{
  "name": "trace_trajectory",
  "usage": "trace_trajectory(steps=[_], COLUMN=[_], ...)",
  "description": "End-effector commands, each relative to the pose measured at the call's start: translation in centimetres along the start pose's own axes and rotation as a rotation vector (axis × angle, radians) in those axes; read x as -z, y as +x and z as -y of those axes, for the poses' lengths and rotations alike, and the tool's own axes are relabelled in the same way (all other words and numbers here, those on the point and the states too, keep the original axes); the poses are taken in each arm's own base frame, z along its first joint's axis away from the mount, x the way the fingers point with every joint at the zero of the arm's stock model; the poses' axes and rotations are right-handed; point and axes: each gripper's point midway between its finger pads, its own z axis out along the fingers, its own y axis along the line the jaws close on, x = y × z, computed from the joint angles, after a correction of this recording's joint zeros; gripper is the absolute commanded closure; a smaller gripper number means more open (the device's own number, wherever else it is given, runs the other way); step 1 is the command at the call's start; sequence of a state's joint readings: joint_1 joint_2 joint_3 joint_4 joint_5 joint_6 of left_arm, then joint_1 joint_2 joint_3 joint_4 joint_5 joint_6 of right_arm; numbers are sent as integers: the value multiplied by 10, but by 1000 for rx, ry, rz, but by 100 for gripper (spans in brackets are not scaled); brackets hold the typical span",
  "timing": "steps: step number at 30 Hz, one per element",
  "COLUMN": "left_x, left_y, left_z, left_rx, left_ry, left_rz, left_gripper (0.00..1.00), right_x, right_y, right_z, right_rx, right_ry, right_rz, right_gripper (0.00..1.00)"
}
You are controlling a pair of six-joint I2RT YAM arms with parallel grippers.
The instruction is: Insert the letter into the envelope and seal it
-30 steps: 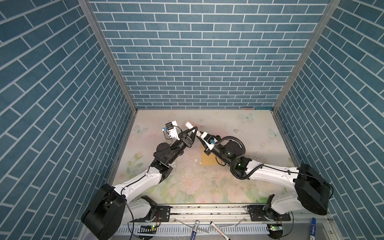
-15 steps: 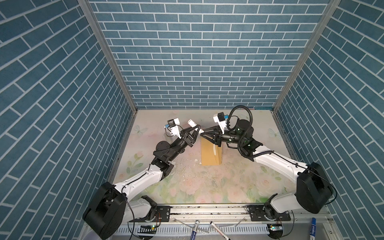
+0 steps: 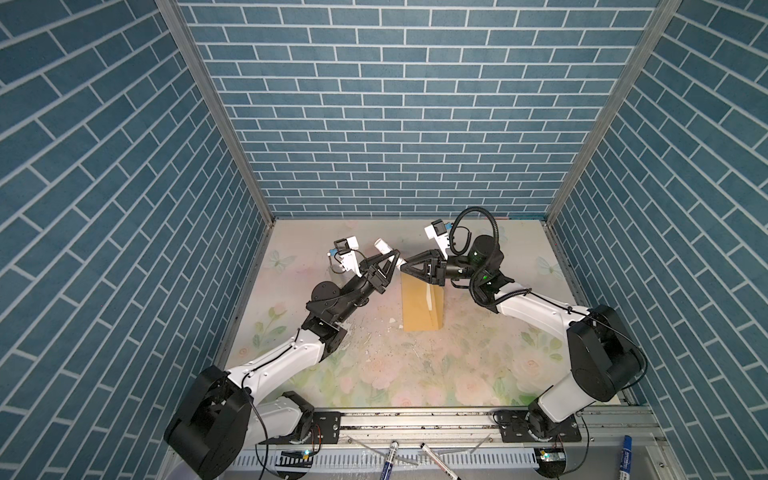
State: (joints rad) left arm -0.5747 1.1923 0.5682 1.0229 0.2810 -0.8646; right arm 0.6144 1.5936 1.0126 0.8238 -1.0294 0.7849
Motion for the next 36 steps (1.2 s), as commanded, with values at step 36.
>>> trace_trajectory(steps=[36], left_x=[2], left_y=[-1], left_z=[0], left_rx=[27], left_ry=[-34], left_rz=[-5], left_gripper=[100], right_x=[-13], right_y=[-3], right_z=[-6], right_rx=[1147], right_ry=[801], right_rz=[169], right_gripper=[70])
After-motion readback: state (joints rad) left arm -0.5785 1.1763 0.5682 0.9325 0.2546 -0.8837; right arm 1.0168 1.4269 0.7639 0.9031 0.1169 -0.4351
